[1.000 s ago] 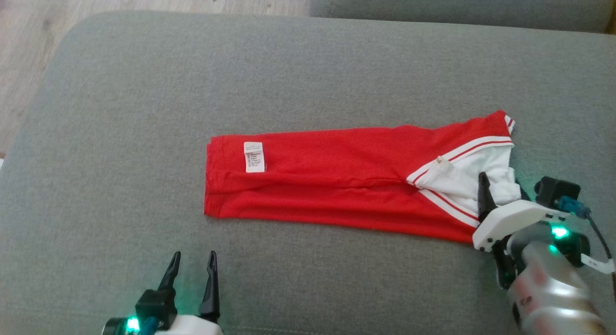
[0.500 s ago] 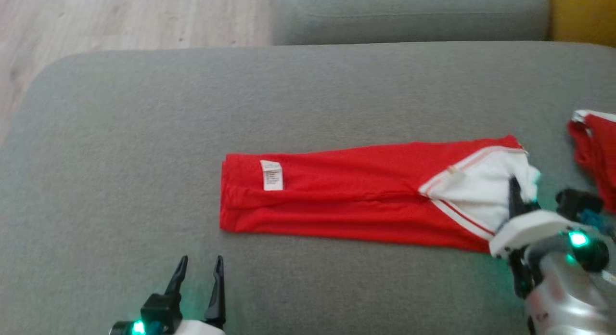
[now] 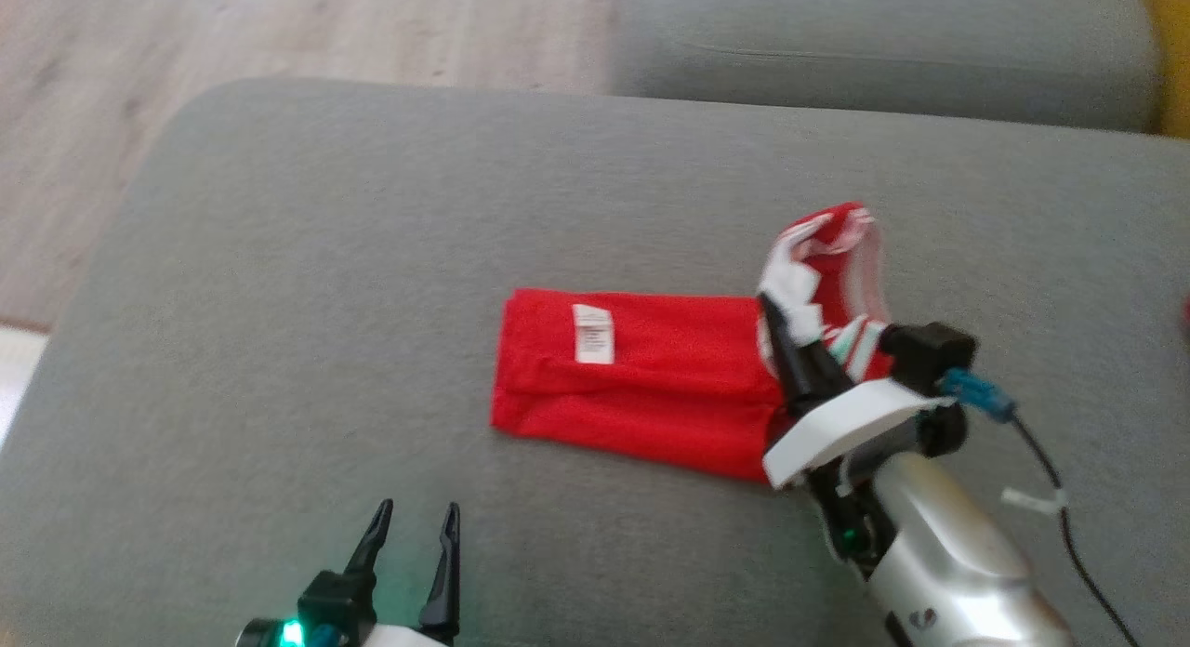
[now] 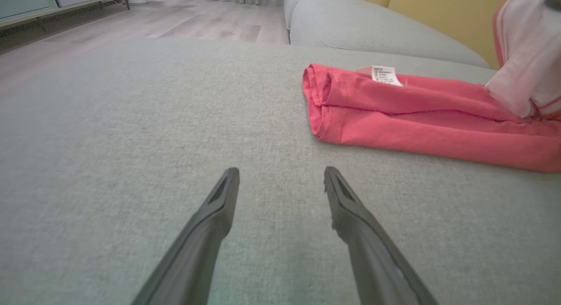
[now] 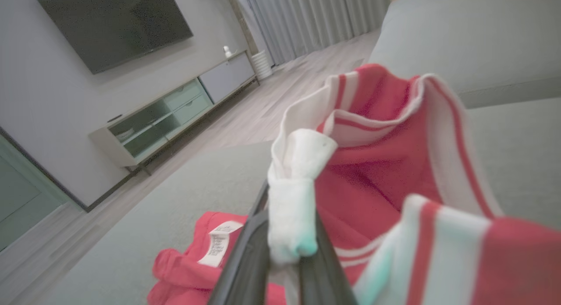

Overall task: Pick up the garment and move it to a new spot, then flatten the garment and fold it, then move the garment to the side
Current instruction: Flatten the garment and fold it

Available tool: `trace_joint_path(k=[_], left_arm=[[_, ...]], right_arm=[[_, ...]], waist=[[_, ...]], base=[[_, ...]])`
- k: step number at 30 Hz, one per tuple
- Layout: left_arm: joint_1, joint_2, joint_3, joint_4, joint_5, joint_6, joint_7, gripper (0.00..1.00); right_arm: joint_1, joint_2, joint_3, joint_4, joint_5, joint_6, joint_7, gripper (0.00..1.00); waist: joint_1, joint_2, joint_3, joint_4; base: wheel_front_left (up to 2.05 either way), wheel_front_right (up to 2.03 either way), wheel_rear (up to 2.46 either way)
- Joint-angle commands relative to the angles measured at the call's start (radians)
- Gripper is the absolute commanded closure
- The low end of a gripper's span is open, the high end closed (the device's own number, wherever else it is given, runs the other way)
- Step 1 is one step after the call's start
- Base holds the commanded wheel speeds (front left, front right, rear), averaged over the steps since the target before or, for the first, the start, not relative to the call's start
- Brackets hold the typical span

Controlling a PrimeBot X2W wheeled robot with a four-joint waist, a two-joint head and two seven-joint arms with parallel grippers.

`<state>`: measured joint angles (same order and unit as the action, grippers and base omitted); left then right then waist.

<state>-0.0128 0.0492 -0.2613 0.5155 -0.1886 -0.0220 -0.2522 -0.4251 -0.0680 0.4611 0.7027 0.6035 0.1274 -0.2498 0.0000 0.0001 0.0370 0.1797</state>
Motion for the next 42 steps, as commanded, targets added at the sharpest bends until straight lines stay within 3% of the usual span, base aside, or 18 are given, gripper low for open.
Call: trace_joint_path(k=[1, 10, 11, 12, 13, 19, 28, 35, 42], left_arm=[[-0.023, 0.001, 0.024, -0.021, 0.008, -0.002, -0.01, 0.0], [-0.057, 0.001, -0.052, -0.029, -0.003, -0.013, -0.01, 0.0], [-0.061, 0.001, -0.059, -0.029, -0.008, -0.011, -0.01, 0.0], [-0.065, 0.001, -0.066, -0.03, -0.012, -0.008, -0.01, 0.0], [-0.068, 0.001, -0.072, -0.03, -0.015, -0.004, -0.01, 0.0], [-0.088, 0.001, -0.079, -0.042, -0.036, 0.014, -0.01, 0.0], [-0.123, 0.001, -0.032, -0.066, -0.031, 0.03, -0.01, 0.0], [-0.124, 0.001, 0.025, -0.072, -0.011, 0.041, -0.01, 0.0], [-0.068, 0.001, 0.102, -0.086, 0.009, 0.051, -0.01, 0.0]], right_arm=[[-0.023, 0.017, 0.033, -0.034, 0.013, 0.003, -0.003, 1.0], [-0.111, 0.018, 0.149, 0.052, 0.093, 0.003, -0.007, 1.0], [-0.118, 0.018, 0.161, 0.057, 0.102, 0.003, -0.008, 0.76], [-0.124, 0.018, 0.175, 0.058, 0.112, 0.003, -0.008, 0.22], [-0.129, 0.018, 0.193, 0.056, 0.125, 0.003, -0.009, 0.0], [-0.154, 0.018, 0.233, 0.047, 0.159, 0.003, -0.011, 0.0], [-0.05, 0.018, -0.108, -0.028, -0.128, 0.003, -0.012, 0.0], [0.073, 0.018, -0.278, -0.102, -0.266, 0.003, -0.012, 0.0], [0.193, 0.018, -0.356, -0.137, -0.327, 0.003, -0.012, 0.0]], waist=[[0.0, -0.0001, 0.01, 0.066], [0.0, -0.0001, 0.045, 0.248], [0.0, -0.0001, 0.047, 0.255], [0.0, -0.0001, 0.049, 0.258], [0.0, -0.0001, 0.051, 0.259], [0.0, -0.0001, 0.051, 0.204], [0.0, -0.0001, 0.016, 0.056], [0.0, -0.0001, -0.016, -0.018], [0.0, -0.0001, -0.049, -0.075]], base=[[0.0, 0.0, 0.0], [0.0, 0.0, 0.0], [0.0, 0.0, 0.0], [0.0, 0.0, 0.0], [0.0, 0.0, 0.0], [0.0, 0.0, 0.0], [0.0, 0.0, 0.0], [0.0, 0.0, 0.0], [0.0, 0.0, 0.0]])
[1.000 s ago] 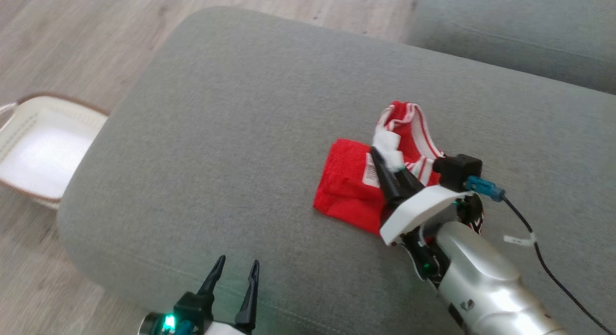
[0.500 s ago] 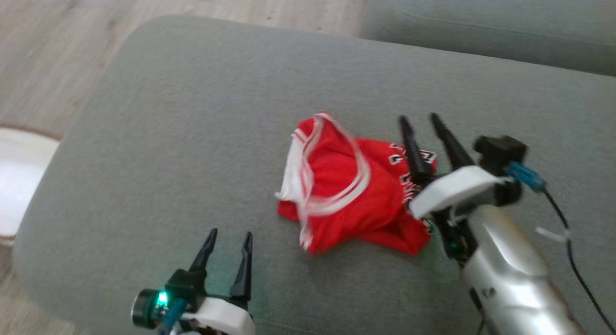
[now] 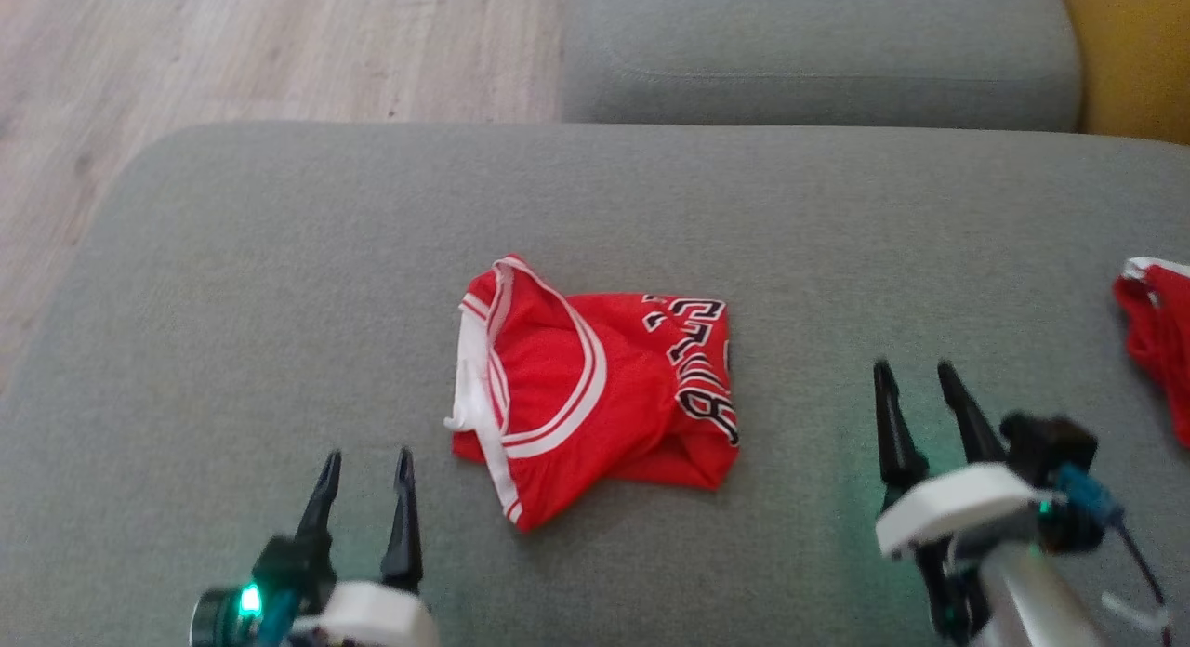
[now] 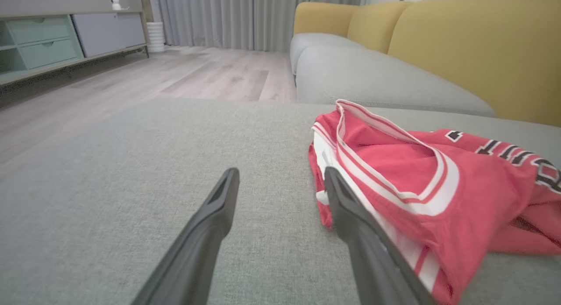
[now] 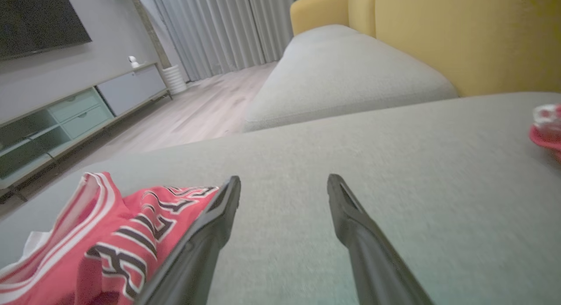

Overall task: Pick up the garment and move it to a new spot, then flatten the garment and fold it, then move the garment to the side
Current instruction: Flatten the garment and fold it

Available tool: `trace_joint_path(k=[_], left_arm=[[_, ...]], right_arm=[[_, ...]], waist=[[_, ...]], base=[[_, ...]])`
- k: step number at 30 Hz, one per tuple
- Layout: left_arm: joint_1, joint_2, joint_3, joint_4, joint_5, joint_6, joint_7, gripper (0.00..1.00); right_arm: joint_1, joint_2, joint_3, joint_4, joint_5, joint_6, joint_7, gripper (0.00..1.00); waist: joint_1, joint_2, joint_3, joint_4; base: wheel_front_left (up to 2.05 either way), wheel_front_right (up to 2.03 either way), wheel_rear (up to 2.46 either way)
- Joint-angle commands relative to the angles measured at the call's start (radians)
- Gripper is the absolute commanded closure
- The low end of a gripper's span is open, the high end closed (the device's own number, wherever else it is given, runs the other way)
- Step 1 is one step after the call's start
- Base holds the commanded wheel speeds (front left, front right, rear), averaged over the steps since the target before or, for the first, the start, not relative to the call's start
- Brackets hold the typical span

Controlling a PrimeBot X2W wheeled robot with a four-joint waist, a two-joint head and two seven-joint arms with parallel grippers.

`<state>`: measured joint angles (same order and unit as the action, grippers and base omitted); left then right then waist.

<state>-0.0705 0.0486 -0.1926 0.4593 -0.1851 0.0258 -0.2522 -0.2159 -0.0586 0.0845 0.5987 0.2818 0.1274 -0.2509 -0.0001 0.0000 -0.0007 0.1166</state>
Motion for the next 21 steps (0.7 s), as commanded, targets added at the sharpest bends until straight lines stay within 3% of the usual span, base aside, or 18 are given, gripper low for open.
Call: trace_joint_path(k=[1, 7, 21], left_arm=[[0.005, 0.002, 0.043, -0.033, 0.001, 0.006, -0.01, 0.0], [0.074, 0.002, 0.056, -0.047, -0.008, 0.003, -0.01, 0.0], [0.07, 0.002, 0.033, -0.042, -0.004, -0.007, -0.01, 0.0]], right_arm=[[0.001, 0.008, 0.018, -0.033, -0.005, 0.003, -0.011, 0.0], [0.084, 0.008, 0.03, -0.036, 0.023, 0.003, -0.011, 0.0], [0.071, 0.008, 0.033, -0.045, 0.021, 0.003, -0.011, 0.0]], waist=[[0.0001, 0.0, -0.015, -0.019], [0.0001, 0.0, -0.025, -0.046], [0.0001, 0.0, -0.03, -0.033]], base=[[0.0, 0.0, 0.0], [0.0, 0.0, 0.0], [0.0, 0.0, 0.0]])
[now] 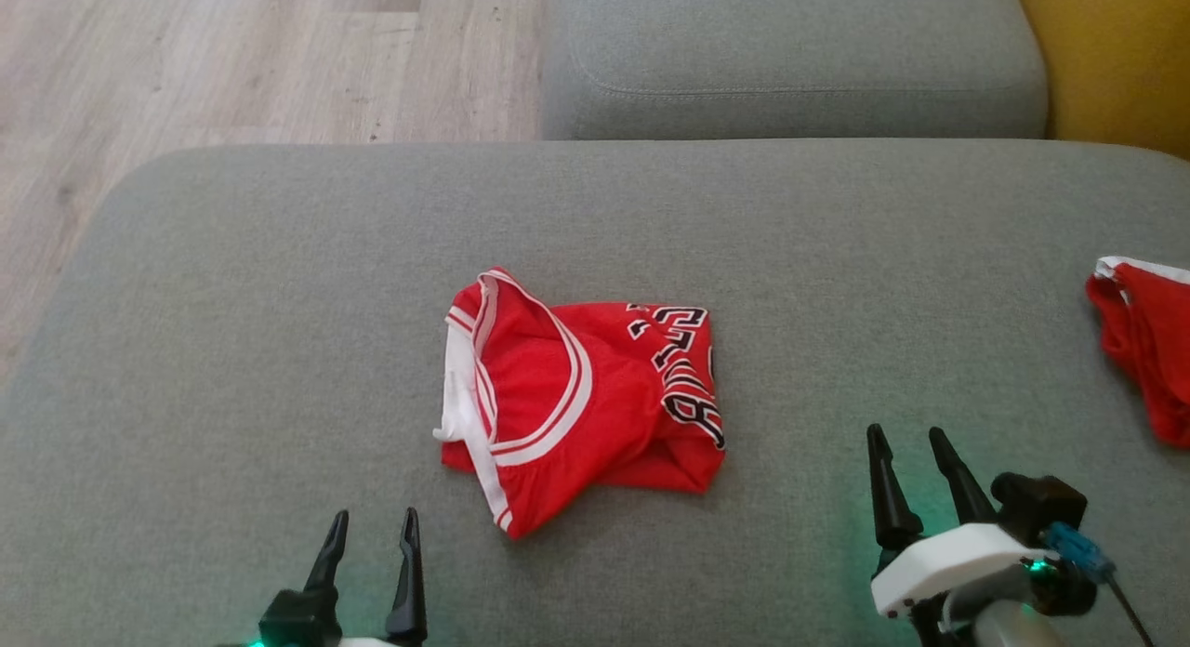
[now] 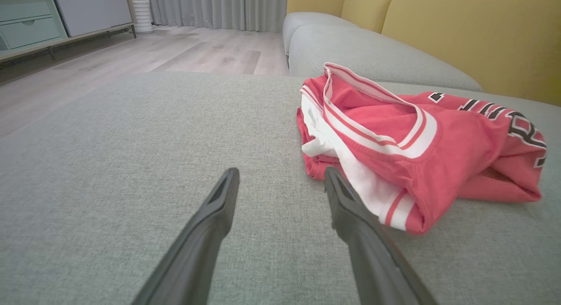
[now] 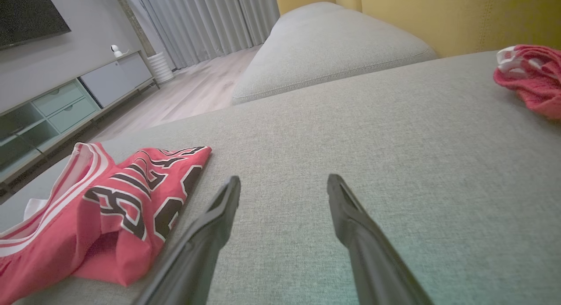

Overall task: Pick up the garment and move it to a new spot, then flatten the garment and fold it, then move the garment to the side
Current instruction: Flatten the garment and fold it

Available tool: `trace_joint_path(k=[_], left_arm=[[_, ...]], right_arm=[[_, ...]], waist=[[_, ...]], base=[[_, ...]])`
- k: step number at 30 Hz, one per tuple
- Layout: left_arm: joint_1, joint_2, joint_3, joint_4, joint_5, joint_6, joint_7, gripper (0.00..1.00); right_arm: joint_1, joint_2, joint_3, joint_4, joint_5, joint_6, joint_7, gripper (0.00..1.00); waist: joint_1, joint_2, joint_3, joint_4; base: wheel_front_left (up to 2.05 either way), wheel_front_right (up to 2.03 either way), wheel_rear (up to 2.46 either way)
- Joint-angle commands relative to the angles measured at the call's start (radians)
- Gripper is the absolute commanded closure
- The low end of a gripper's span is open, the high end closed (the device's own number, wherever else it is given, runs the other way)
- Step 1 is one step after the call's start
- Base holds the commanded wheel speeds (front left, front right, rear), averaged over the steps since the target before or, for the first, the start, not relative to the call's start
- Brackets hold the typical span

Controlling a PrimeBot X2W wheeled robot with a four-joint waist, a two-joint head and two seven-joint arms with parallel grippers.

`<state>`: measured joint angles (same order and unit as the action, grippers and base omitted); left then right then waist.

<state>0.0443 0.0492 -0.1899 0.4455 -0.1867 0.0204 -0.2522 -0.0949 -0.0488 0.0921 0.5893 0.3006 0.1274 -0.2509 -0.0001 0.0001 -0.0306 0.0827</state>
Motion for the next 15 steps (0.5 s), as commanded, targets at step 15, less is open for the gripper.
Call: trace_joint_path(k=[15], left_arm=[[-0.057, 0.001, -0.029, -0.01, -0.017, -0.012, -0.01, 0.0]], right_arm=[[-0.175, -0.001, 0.64, -0.026, 0.017, 0.003, -0.007, 0.0]], waist=[[0.0001, -0.0001, 0.036, 0.117]], base=[[0.0, 0.0, 0.0]])
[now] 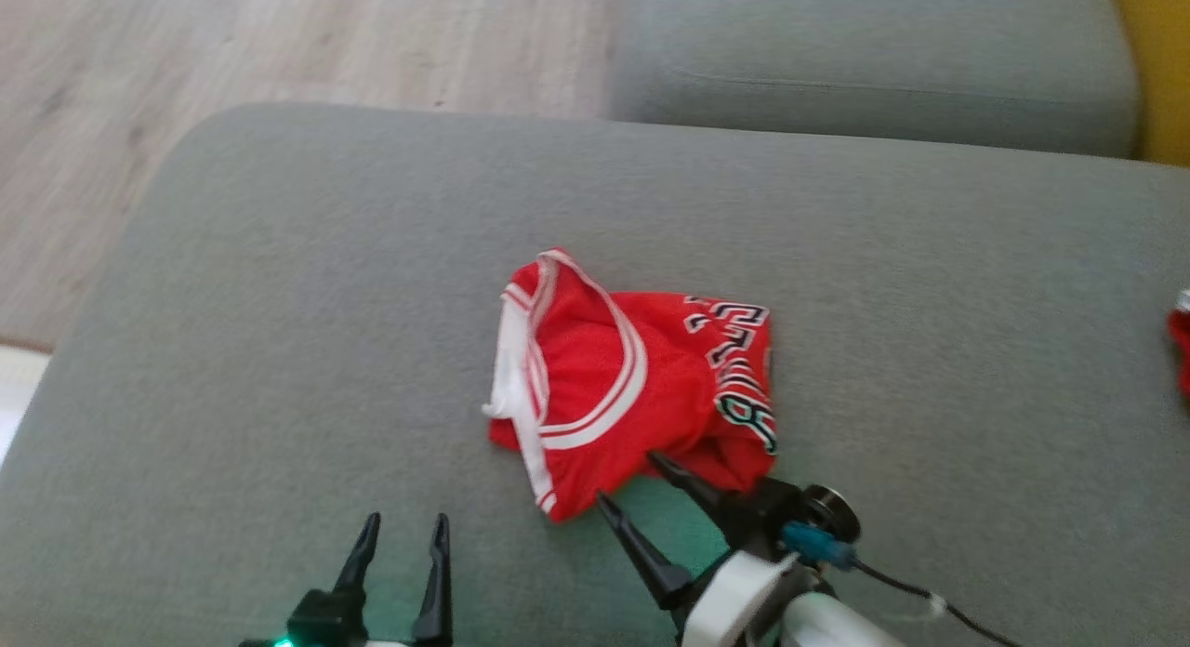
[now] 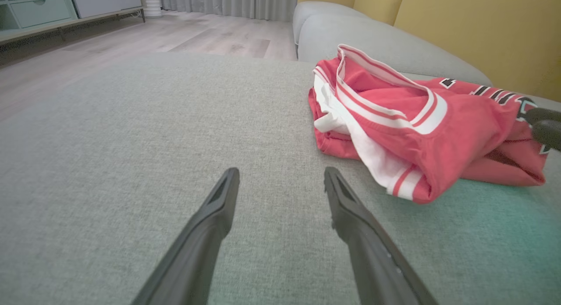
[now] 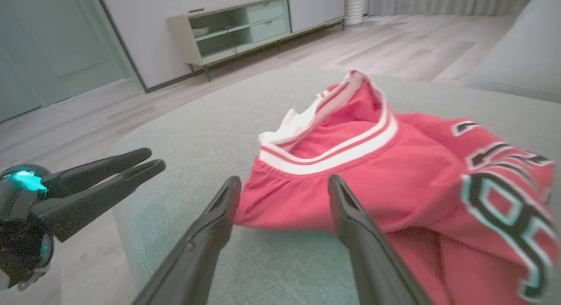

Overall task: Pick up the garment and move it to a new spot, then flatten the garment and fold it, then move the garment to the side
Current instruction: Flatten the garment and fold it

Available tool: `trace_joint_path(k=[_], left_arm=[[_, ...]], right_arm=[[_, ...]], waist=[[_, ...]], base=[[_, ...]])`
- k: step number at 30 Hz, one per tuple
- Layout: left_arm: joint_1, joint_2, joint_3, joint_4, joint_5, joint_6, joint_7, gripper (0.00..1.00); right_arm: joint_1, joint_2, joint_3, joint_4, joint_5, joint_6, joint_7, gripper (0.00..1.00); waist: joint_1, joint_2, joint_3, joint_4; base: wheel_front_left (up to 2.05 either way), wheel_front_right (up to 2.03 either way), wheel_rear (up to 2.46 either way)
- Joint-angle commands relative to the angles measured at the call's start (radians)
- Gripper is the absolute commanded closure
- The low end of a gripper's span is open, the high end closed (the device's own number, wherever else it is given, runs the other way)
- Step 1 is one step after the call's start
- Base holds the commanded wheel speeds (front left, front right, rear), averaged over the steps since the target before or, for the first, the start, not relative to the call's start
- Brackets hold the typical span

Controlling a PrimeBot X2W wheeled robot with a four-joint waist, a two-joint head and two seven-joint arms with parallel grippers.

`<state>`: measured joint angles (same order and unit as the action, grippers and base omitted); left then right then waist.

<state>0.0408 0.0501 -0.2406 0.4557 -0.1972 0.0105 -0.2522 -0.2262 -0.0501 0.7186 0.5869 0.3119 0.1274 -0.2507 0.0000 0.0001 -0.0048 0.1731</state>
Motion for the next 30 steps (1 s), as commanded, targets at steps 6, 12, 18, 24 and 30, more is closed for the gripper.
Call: trace_joint_path(k=[6, 12, 18, 24, 30], left_arm=[[-0.071, 0.0, -0.011, -0.022, -0.021, 0.002, -0.01, 0.0], [-0.084, 0.0, -0.024, -0.027, -0.041, 0.011, -0.01, 0.0], [-0.102, 0.0, -0.038, -0.038, -0.056, 0.021, -0.01, 0.0], [-0.114, 0.0, -0.047, -0.041, -0.059, 0.026, -0.01, 0.0], [-0.121, 0.0, -0.056, -0.044, -0.061, 0.023, -0.01, 0.0]], right_arm=[[-0.148, 0.0, 0.124, 0.09, 0.017, 0.003, 0.027, 0.0], [-0.203, 0.0, 0.176, 0.195, 0.007, 0.003, 0.069, 0.0], [-0.229, 0.0, 0.2, 0.265, 0.023, 0.003, 0.096, 0.09], [-0.249, 0.0, 0.221, 0.271, 0.061, 0.003, 0.057, 1.0], [-0.289, 0.0, 0.222, 0.182, 0.124, 0.003, 0.002, 1.0]], waist=[[0.0, -0.0001, 0.052, 0.109], [0.0, -0.0001, 0.096, 0.153], [0.0, -0.0001, 0.124, 0.164], [0.0, -0.0001, 0.133, 0.155], [0.0, -0.0001, 0.134, 0.155]], base=[[0.0, 0.0, 0.0], [0.0, 0.0, 0.0], [0.0, 0.0, 0.0], [0.0, 0.0, 0.0], [0.0, 0.0, 0.0]])
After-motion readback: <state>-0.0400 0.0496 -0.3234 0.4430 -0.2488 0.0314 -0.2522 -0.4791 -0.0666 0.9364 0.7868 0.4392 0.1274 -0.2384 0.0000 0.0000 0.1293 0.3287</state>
